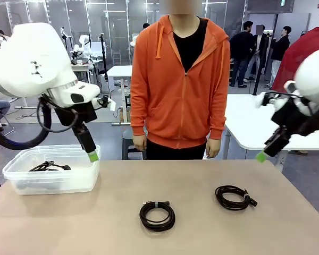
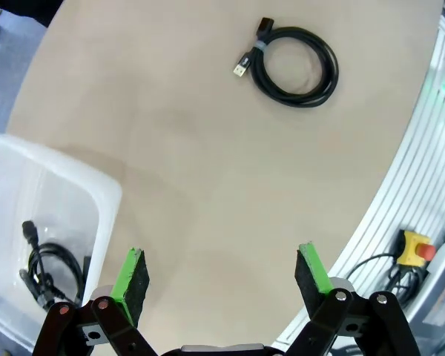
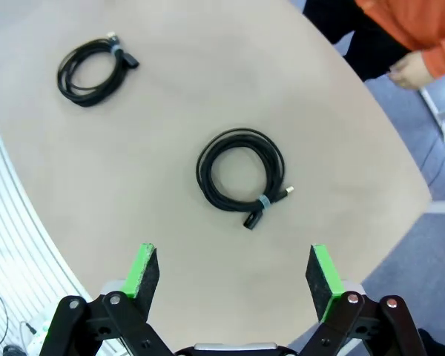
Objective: Organize and store the cables.
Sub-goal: Place the USB Extension Cable into the Organizing box.
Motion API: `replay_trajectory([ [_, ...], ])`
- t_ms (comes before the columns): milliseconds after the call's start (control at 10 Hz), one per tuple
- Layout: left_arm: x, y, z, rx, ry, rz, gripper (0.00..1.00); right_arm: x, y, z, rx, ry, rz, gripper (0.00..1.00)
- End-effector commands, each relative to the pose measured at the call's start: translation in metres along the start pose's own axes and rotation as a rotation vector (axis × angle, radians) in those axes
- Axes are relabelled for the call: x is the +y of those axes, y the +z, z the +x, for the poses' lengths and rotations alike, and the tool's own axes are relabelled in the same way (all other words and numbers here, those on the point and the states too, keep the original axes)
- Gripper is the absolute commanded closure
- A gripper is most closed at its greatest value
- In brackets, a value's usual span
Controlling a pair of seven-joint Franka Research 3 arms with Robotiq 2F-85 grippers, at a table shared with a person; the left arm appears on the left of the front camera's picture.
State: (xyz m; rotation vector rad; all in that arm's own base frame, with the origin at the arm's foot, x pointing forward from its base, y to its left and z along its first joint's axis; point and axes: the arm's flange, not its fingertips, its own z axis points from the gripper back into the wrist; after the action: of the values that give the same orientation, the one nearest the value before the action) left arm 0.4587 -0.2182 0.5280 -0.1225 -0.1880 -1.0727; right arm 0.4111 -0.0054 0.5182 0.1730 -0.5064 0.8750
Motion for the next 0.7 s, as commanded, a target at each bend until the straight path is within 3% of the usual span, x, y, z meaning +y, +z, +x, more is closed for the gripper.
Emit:
replay_trajectory([
  [0,0.009,-0.012,0.015,-0.011,-0.041,-0.013,0.00,0.007,0.020,-0.027,-0.071,-0.042,-0.047,0.00],
  [300,0.012,-0.018,0.012,-0.054,-0.060,-0.023,0.00,-0.011,0.051,-0.063,-0.115,-0.117,-0.023,0.00],
  [600,0.009,-0.030,0.002,-0.038,-0.082,-0.050,0.00,-0.021,0.075,-0.064,-0.095,-0.078,-0.001,0.00],
])
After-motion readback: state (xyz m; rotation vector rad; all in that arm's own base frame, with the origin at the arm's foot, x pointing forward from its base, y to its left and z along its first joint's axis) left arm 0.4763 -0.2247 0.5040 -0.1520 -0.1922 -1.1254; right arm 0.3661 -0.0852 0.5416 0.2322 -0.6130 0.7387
